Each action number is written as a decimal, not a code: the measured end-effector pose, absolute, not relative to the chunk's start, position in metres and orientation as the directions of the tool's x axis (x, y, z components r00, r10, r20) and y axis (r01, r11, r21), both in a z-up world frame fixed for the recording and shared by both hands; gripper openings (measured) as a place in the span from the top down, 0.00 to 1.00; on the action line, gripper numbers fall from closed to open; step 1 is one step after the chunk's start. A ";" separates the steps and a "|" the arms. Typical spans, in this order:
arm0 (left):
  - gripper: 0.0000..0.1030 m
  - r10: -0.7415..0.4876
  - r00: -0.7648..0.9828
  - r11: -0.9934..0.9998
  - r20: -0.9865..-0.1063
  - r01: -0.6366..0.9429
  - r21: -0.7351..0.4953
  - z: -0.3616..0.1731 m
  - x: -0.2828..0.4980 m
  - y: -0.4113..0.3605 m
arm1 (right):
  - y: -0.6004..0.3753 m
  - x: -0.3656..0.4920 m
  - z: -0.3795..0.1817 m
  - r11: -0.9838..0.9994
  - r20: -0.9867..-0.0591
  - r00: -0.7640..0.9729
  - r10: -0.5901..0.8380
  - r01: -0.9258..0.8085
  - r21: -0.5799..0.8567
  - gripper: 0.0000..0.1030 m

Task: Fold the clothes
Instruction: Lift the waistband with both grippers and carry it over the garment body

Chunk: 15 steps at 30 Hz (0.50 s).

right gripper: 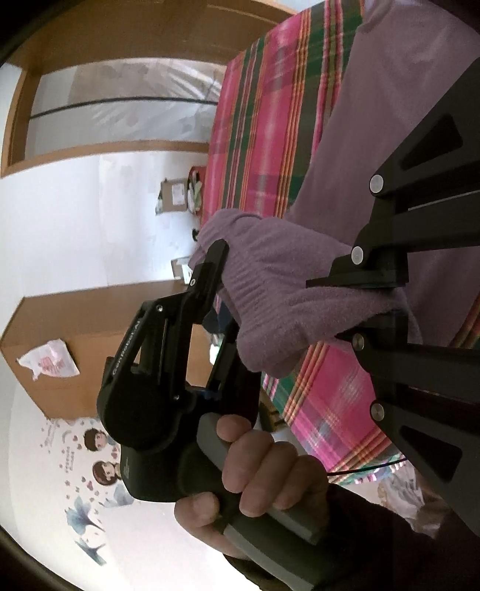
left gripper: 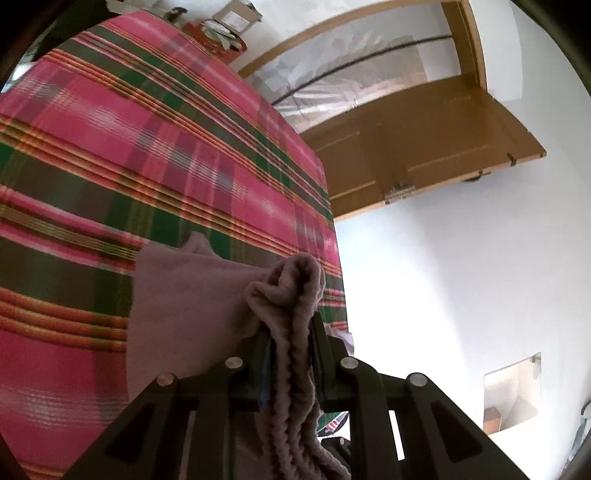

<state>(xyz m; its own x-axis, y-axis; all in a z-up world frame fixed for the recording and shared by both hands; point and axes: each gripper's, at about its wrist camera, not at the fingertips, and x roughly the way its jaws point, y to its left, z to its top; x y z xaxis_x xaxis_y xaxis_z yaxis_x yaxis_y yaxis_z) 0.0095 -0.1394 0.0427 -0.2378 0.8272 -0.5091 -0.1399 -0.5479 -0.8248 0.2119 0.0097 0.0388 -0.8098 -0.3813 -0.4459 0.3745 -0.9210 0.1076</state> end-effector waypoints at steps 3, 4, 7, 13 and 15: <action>0.83 0.831 -0.205 -0.549 -0.517 -0.149 -0.823 0.039 0.007 -0.124 | 0.022 0.213 0.037 -0.931 -0.451 -0.816 -0.361 0.345 0.122 0.93; 0.83 0.833 -0.194 -0.547 -0.519 -0.149 -0.823 0.037 0.005 -0.120 | 0.026 0.213 0.036 -0.934 -0.453 -0.818 -0.354 0.334 0.127 0.93; 0.83 0.835 -0.161 -0.548 -0.527 -0.145 -0.824 0.029 0.003 -0.103 | 0.036 0.215 0.033 -0.940 -0.458 -0.822 -0.339 0.312 0.137 0.93; 0.81 0.816 -0.108 -0.578 -0.568 -0.147 -0.803 0.015 0.000 -0.076 | 0.056 0.216 0.019 -0.947 -0.488 -0.812 -0.320 0.275 0.165 0.92; 0.79 0.811 -0.094 -0.585 -0.577 -0.143 -0.798 0.011 -0.001 -0.069 | 0.061 0.218 0.013 -0.950 -0.500 -0.808 -0.312 0.263 0.168 0.91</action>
